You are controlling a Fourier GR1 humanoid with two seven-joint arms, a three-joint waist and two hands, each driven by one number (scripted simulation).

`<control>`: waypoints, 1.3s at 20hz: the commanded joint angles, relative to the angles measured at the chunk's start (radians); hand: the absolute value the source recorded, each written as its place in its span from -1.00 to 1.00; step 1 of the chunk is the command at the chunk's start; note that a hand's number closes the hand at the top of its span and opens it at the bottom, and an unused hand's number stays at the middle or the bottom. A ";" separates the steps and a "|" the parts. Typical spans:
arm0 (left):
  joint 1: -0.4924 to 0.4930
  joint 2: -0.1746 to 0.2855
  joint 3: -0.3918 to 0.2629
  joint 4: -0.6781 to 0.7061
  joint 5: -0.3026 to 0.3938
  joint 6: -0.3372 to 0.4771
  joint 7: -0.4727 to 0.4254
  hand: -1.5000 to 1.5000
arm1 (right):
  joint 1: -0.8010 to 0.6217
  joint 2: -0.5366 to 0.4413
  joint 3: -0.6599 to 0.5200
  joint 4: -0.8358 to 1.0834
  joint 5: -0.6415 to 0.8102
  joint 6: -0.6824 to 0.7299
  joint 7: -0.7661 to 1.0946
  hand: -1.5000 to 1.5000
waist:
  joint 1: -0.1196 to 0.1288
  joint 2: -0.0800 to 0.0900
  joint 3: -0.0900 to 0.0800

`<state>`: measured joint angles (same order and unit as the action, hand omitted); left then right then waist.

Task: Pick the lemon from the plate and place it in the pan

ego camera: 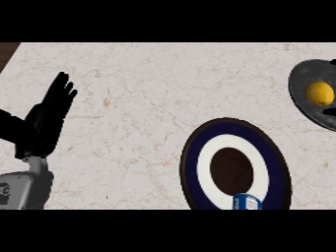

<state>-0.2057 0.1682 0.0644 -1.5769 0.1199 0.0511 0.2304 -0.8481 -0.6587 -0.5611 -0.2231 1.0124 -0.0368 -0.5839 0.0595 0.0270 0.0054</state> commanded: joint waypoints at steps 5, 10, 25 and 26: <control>0.019 -0.022 -0.011 0.020 -0.010 0.003 -0.033 0.00 | -0.007 -0.093 -0.187 0.066 -0.199 0.172 -0.121 -1.00 | -0.014 0.000 0.001; 0.030 -0.009 -0.001 -0.032 -0.002 0.007 -0.004 0.00 | 0.041 -0.216 -0.300 0.120 -0.314 0.369 -0.127 -1.00 | -0.016 -0.004 0.003; 0.009 0.003 0.032 -0.028 0.010 0.019 0.022 0.00 | 0.215 -0.371 -0.325 0.090 -0.384 0.733 -0.254 -1.00 | -0.031 -0.010 0.004; 0.046 -0.020 0.007 -0.015 -0.005 0.014 -0.017 0.00 | 0.236 -0.366 -0.332 0.093 -0.395 0.740 -0.271 -1.00 | -0.036 -0.010 0.004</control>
<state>-0.1778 0.1647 0.0808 -1.5955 0.1182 0.0635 0.2284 -0.6590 -1.0003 -0.8886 -0.1214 0.6326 0.5310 -0.7201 0.0258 0.0198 0.0104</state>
